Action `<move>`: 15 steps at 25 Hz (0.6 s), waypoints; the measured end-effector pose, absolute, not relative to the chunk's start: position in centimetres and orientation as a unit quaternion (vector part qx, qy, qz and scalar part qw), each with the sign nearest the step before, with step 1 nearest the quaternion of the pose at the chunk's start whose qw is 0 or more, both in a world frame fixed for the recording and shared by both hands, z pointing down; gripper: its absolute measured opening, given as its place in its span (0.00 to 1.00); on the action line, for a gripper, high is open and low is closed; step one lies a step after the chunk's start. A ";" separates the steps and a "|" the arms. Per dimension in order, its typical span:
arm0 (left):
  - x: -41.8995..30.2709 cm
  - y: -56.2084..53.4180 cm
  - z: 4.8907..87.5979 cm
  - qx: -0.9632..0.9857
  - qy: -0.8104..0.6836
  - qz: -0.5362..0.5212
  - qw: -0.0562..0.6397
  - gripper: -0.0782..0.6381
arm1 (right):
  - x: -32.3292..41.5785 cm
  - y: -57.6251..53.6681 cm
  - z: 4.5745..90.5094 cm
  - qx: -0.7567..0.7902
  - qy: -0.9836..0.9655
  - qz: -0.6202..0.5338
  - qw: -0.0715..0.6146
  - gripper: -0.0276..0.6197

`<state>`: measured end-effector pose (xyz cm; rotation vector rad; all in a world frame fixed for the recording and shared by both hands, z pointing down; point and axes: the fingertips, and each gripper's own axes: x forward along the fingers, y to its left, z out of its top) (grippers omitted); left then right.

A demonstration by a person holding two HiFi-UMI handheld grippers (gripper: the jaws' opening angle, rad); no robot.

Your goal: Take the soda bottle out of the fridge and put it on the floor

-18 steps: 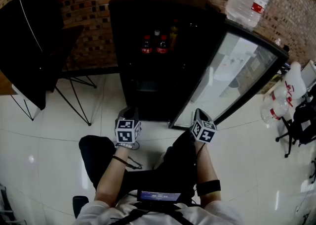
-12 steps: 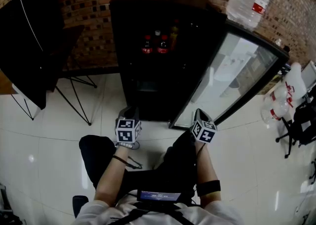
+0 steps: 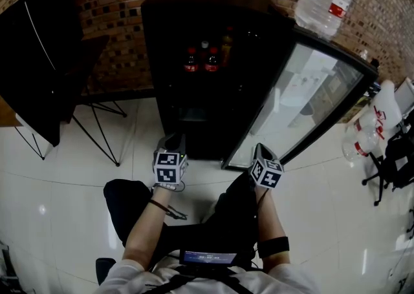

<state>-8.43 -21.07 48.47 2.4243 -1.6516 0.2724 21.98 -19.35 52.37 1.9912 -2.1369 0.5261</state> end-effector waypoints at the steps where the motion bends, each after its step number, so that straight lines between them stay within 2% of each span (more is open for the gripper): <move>1: -8.1 -21.6 47.9 0.822 -0.555 0.090 0.092 0.17 | 21.9 -19.4 52.4 0.668 -0.717 0.177 0.086 0.07; 7: -6.0 -25.2 43.0 0.828 -0.553 0.074 0.054 0.24 | 22.0 -19.4 52.4 0.669 -0.716 0.178 0.086 0.07; 11: -4.2 -28.0 39.4 0.834 -0.548 0.066 0.026 0.32 | 22.2 -19.4 52.5 0.669 -0.716 0.179 0.086 0.07; 15: -2.7 -30.5 36.4 0.838 -0.543 0.063 0.008 0.34 | 22.4 -19.5 52.6 0.670 -0.714 0.183 0.085 0.07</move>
